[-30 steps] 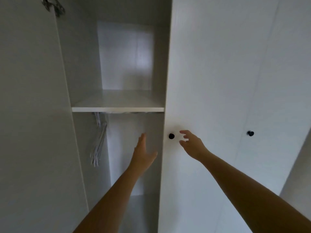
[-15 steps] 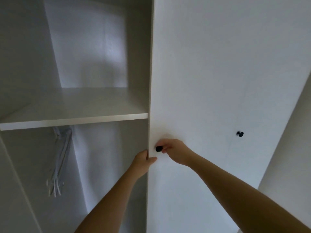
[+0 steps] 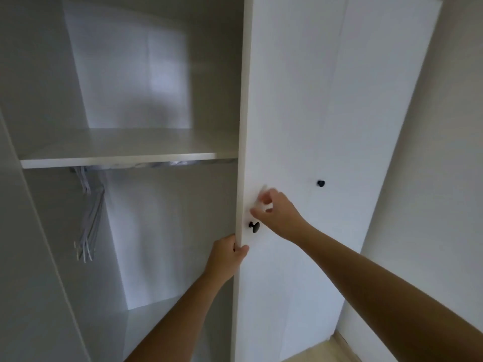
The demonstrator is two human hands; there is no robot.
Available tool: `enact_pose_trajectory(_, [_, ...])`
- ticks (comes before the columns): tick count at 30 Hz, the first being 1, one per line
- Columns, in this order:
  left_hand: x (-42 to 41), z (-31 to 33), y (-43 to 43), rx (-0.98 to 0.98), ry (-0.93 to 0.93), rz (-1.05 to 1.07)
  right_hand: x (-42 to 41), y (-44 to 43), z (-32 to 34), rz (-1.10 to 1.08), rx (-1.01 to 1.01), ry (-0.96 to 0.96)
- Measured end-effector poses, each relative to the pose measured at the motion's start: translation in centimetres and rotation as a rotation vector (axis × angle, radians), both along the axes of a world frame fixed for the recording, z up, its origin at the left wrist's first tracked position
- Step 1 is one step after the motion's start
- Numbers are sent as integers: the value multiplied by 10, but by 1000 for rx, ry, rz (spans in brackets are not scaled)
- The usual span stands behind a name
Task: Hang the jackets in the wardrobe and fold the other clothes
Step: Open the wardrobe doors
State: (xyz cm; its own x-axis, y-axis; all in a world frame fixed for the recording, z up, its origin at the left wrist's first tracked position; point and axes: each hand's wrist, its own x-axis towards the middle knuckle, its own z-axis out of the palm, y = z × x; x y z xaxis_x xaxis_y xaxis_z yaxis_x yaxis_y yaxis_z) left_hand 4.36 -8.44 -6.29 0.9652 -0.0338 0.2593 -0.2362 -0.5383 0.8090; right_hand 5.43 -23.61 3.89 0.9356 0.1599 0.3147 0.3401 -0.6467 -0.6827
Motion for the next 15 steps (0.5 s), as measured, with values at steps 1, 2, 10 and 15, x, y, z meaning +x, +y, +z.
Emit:
enact_pose_trajectory(1, [-14,0,-15,14,-24,17,-11,-5,7,-37,57,-27])
enact_pose_trajectory(2, [-27,1,-31,22,-51,35,-21,-7,16,-64,98,-52])
enact_pose_trajectory(10, [-84,4,-149,87,-57,151,-61,-59,46,-350,124,-76])
enact_pose_trajectory(15, [-77,2,-197,252,-55,-30,-75,-123,48,-316,97,-92])
